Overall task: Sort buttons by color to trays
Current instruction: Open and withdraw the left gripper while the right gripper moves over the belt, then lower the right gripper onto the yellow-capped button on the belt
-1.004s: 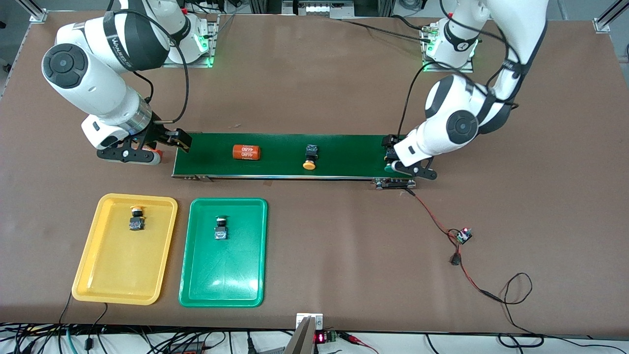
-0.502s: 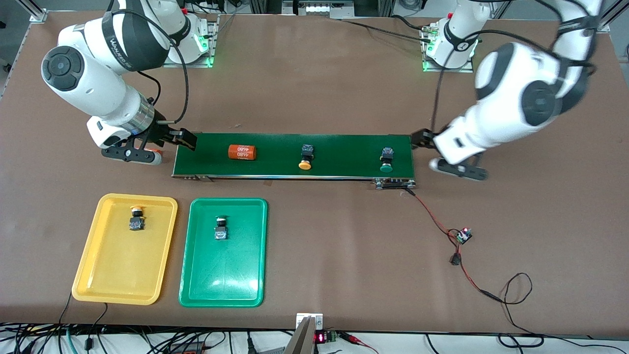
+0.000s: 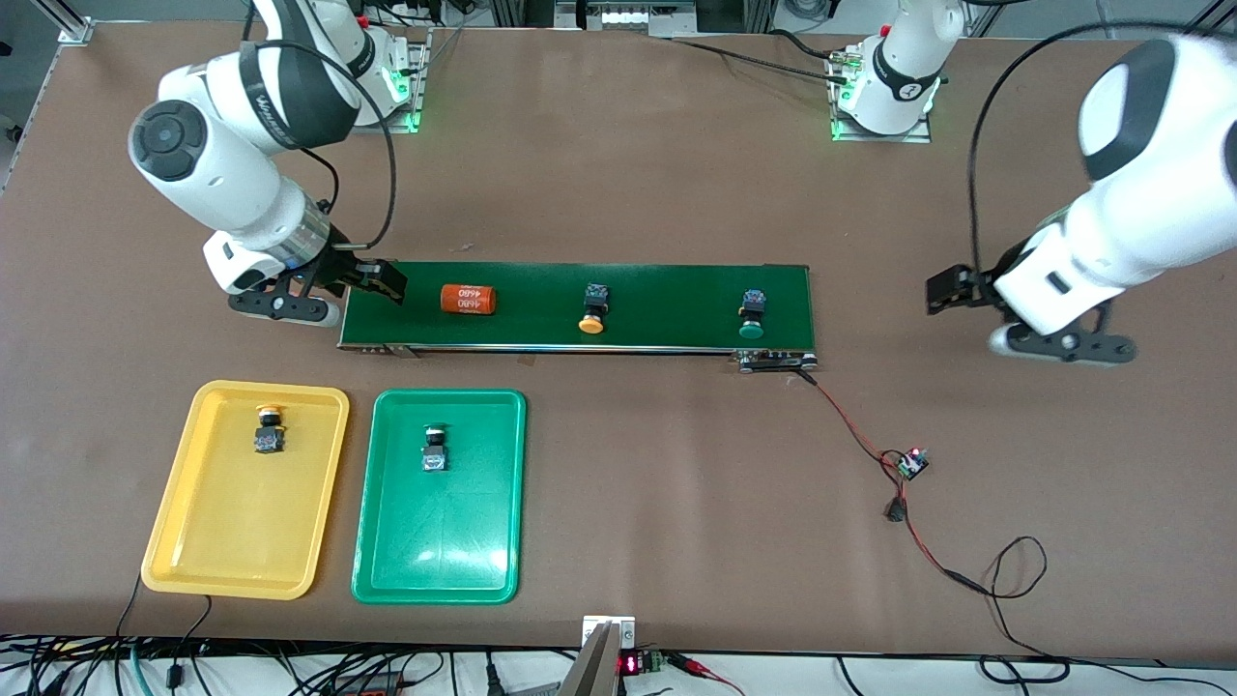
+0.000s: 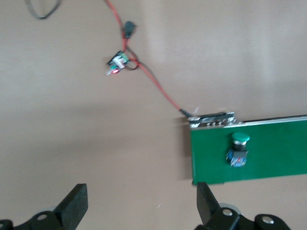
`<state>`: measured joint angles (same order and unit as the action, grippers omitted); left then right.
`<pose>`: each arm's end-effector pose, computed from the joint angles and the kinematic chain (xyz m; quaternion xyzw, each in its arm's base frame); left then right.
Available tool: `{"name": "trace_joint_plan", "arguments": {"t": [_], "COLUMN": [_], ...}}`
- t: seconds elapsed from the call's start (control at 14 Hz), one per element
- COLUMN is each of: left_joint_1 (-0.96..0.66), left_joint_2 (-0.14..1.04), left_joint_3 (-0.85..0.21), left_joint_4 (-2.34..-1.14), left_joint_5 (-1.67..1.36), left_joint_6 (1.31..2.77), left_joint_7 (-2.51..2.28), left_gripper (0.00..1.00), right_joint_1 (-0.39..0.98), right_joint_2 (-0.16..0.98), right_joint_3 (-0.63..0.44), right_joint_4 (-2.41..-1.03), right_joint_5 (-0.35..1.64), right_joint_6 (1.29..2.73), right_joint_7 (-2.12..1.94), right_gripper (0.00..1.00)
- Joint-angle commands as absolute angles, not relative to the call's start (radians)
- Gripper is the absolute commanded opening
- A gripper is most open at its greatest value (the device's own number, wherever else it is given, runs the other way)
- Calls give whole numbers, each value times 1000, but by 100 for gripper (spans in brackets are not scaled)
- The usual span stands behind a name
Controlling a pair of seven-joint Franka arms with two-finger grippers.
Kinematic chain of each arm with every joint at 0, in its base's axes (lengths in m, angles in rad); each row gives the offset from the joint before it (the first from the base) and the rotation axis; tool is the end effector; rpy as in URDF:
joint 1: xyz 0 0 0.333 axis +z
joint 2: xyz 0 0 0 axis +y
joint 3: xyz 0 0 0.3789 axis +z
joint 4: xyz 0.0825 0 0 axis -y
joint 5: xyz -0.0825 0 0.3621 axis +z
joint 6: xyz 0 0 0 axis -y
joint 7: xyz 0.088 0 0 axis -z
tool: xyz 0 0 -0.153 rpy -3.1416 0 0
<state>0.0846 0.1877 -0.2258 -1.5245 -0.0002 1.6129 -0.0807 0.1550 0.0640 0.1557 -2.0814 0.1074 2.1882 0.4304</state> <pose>0.5889 -0.0718 0.5621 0.9982 -0.0293 -0.0493 0.0157 0.5216 0.1746 0.4301 -0.9945 0.0900 -0.0023 0.0538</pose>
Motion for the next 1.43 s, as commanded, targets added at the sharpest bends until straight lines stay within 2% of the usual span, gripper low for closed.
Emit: {"name": "trace_joint_plan", "arguments": {"t": [0.0,0.43,0.57,0.86,1.15,1.36], "left_joint_1": [129,225,226,221,216,216], "left_joint_2": [190,83,86,87,101,97], "left_joint_3": [-229,-230,-239,-242,-245,-249], "left_joint_4": [-1444,-1447,-1437,-1414,-1411,-1411], "left_joint_5": [18,-31,-26,-11,-23,-12], "left_joint_6": [1543,1483,1474,1466,1479,1520], "left_joint_7": [-87,-147,-140,-120,-100,-100], "left_gripper": [100,100,100,100,100,100], "right_joint_1": [161,160,158,163,221,247], "right_joint_2": [8,-80,-95,-78,-14,20], "right_joint_3": [158,172,198,213,219,233], "right_joint_4": [-2155,-2252,-2289,-2296,-2295,-2295], "right_joint_5": [147,152,231,252,256,242], "right_joint_6": [2227,2262,2301,2353,2471,2508], "right_joint_7": [445,446,445,451,515,564], "right_gripper": [97,97,97,97,97,97]}}
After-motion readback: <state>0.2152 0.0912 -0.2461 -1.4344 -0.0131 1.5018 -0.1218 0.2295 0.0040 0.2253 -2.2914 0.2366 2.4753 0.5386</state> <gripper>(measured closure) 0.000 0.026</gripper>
